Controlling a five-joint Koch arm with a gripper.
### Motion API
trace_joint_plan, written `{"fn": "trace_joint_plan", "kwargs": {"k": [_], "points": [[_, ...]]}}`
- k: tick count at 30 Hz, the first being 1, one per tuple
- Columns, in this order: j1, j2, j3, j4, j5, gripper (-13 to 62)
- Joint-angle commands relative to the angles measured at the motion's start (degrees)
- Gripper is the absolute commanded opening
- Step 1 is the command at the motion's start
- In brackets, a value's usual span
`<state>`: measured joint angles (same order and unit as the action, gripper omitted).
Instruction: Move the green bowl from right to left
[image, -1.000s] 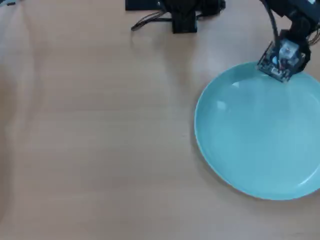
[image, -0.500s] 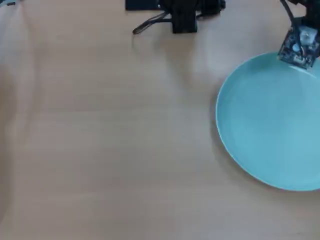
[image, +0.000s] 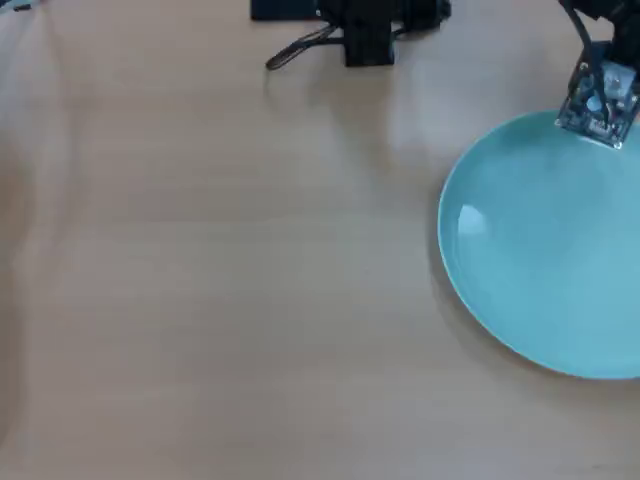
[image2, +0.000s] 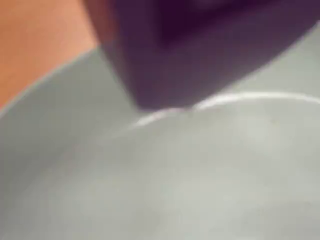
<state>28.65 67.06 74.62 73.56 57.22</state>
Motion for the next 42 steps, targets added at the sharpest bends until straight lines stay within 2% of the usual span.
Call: {"fn": "trace_joint_plan", "kwargs": {"k": [1, 35, 39, 42], "points": [[-1.05, 0.18, -6.24, -0.18, -0.35, -6.1], [-3.16, -0.44, -6.06, -1.23, -2.46, -5.0], [-3.34, 0.00, -6.50, -1.93, -3.08, -0.1], [-3.69, 0.00, -6.24, -2.64, -4.75, 12.1]]}}
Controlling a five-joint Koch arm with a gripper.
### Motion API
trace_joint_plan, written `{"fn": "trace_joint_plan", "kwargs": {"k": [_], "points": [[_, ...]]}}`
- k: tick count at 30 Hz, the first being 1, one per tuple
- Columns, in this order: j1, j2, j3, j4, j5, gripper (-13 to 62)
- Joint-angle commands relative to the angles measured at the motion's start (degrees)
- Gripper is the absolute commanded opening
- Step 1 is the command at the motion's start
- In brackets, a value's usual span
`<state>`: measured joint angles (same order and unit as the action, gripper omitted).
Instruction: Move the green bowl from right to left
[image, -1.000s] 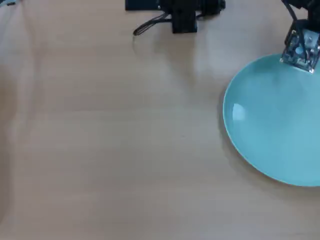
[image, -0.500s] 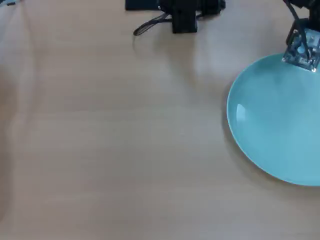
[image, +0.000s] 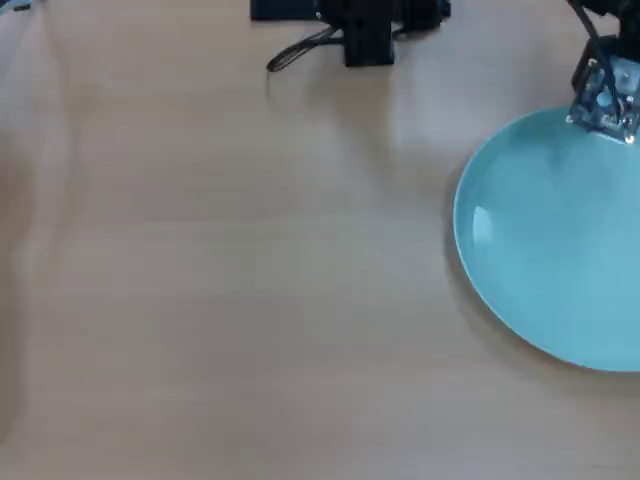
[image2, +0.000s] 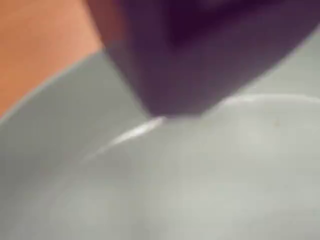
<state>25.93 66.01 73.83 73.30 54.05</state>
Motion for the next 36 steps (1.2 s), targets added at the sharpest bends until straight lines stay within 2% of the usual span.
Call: {"fn": "trace_joint_plan", "kwargs": {"k": [1, 3, 5, 11, 15, 21, 27, 36], "points": [[-0.97, 0.97, -5.27, -2.37, -1.58, 17.1], [-0.97, 0.97, -5.36, -2.29, -1.49, 25.1], [-1.05, 1.05, -5.45, -1.85, -1.32, 30.1], [-1.32, 1.85, -5.62, -1.32, -1.14, 30.4], [-0.44, 8.26, -6.86, 4.13, -0.97, 30.4], [3.43, 12.83, -21.71, 22.24, -2.20, 30.7], [15.21, 13.01, -32.17, 28.21, -21.88, 30.6], [36.04, 18.63, -31.90, 29.36, -43.24, 30.7]]}}
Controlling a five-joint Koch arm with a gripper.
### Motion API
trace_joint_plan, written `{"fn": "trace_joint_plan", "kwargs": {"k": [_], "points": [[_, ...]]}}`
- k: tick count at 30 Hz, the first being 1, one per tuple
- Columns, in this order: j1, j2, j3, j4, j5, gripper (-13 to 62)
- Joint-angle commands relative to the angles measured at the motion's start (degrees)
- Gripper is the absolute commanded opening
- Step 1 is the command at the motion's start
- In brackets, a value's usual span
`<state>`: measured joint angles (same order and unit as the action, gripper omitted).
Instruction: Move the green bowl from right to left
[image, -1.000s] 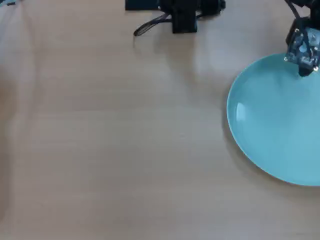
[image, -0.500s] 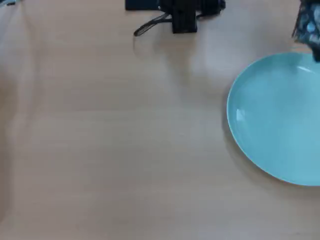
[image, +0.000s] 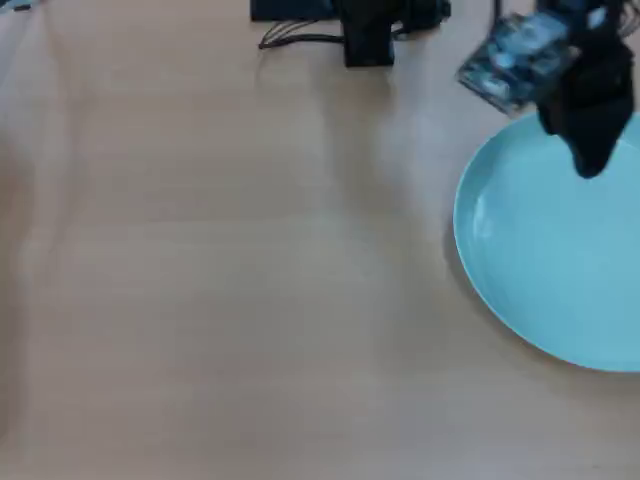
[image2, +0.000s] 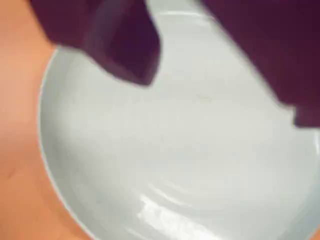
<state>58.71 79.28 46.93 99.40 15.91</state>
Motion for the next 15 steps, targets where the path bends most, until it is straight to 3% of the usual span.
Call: {"fn": "trace_joint_plan", "kwargs": {"k": [1, 15], "points": [[5.36, 6.24, -4.83, 3.34, -6.94, 30.7], [17.93, 12.92, -3.96, 2.90, -10.90, 30.8]]}}
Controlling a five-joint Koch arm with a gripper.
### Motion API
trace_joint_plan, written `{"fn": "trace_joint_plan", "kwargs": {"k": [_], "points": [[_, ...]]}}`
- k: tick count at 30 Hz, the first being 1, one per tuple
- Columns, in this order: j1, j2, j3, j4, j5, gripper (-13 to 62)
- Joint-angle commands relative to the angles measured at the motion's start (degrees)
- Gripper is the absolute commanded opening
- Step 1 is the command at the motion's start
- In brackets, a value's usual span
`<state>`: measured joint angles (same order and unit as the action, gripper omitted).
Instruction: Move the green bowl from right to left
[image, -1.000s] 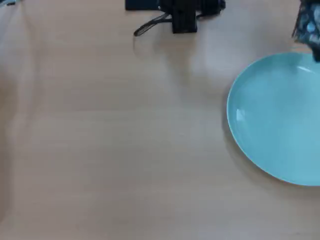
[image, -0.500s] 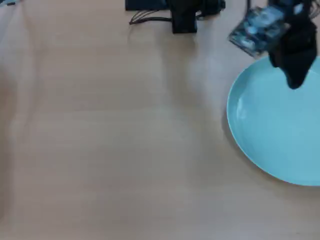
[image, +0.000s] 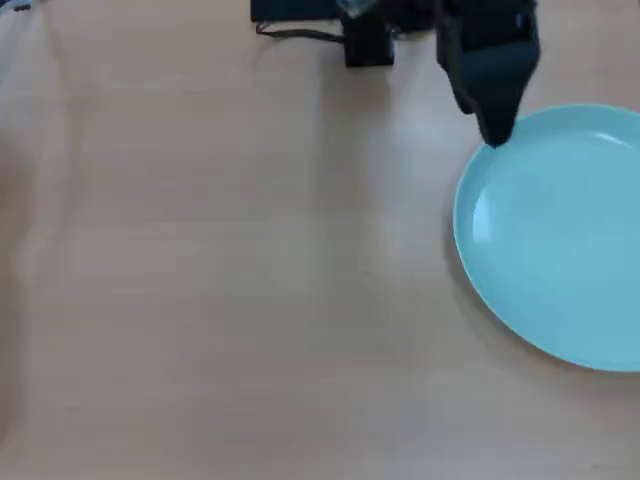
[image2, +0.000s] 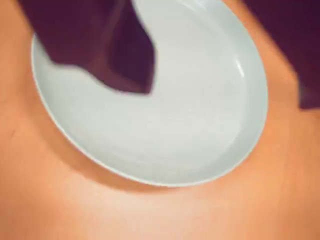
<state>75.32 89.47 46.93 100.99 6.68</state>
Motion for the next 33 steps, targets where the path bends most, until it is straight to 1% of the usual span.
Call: {"fn": "trace_joint_plan", "kwargs": {"k": [1, 4, 14, 33], "points": [[1.67, 2.64, -4.66, 1.32, -3.08, 30.7], [2.64, 2.46, -6.15, 1.23, -8.53, 30.7], [5.89, 2.29, -8.44, 1.23, -12.66, 30.7], [7.38, 2.29, -8.00, -0.79, -13.27, 30.7]]}}
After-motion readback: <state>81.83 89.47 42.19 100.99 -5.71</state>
